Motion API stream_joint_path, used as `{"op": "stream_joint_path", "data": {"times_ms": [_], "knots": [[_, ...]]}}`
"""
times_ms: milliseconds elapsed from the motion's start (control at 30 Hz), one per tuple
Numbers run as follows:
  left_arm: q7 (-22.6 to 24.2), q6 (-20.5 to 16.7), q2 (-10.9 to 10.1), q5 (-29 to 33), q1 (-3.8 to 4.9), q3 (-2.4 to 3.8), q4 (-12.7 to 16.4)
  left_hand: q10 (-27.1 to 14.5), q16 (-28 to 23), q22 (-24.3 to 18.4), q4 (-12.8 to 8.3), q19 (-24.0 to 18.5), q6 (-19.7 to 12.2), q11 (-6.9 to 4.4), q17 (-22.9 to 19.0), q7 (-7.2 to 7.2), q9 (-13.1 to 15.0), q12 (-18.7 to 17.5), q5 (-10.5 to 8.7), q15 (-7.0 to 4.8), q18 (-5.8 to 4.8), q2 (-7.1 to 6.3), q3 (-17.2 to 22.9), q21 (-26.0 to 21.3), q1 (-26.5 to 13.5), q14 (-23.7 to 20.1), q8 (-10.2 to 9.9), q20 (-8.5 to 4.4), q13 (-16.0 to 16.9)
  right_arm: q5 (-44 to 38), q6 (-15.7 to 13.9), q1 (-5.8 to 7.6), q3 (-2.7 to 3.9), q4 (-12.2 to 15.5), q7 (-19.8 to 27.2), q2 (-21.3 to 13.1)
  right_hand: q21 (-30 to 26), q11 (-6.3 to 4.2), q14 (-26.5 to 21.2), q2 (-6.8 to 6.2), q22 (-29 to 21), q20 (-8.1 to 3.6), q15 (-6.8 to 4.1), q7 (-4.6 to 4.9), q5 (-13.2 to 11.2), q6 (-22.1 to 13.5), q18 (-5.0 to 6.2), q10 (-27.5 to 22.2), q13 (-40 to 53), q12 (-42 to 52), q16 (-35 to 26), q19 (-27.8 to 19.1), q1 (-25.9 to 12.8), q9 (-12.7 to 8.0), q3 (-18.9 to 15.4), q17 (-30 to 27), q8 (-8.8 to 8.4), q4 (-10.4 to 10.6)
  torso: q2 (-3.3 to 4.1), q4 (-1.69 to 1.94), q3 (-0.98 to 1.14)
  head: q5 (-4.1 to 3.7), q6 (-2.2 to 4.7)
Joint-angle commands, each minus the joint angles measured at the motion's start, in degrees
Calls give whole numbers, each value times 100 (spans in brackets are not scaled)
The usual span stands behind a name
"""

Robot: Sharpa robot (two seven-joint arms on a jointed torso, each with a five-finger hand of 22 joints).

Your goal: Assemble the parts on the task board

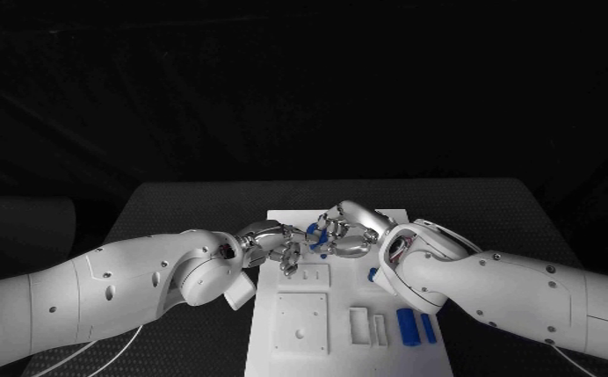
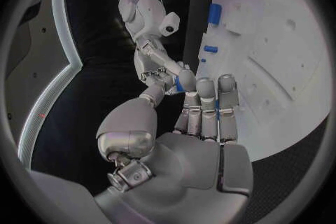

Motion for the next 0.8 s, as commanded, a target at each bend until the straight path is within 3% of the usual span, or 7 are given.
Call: {"op": "stream_joint_path", "data": {"times_ms": [33, 800], "knots": [[87, -67, 19, 37, 6, 5, 15, 11, 30, 106, -41, -28, 37, 37, -6, 1, -17, 18, -38, 45, -19, 5, 3, 39, 69, 11, 2, -640, -7, 16, -7, -8, 0, 28, -111, 8, 28, -81, 53, 37, -9, 3, -4, -75, 43, 147, -7, 117, 8, -16, 35, 41, -18, 158, 37, -9, 74, -5, 0, 0, 1, 4, 9], [15, -309, 29, 46, 6, 5, 31, 86, 56, 104, -33, 12, 123, 11, -17, -25, -131, 38, -24, 21, -14, 180, -16, 72, 165, 75, 43, -647, -24, -239, -103, -30, 0, 93, -348, 39, 107, -107, 107, 0, -26, -24, -30, -99, 367, 231, -7, 186, 58, -29, 65, 83, -158, 164, 139, -15, 47, -94, 1, -1, 1, 13, 32]]}}
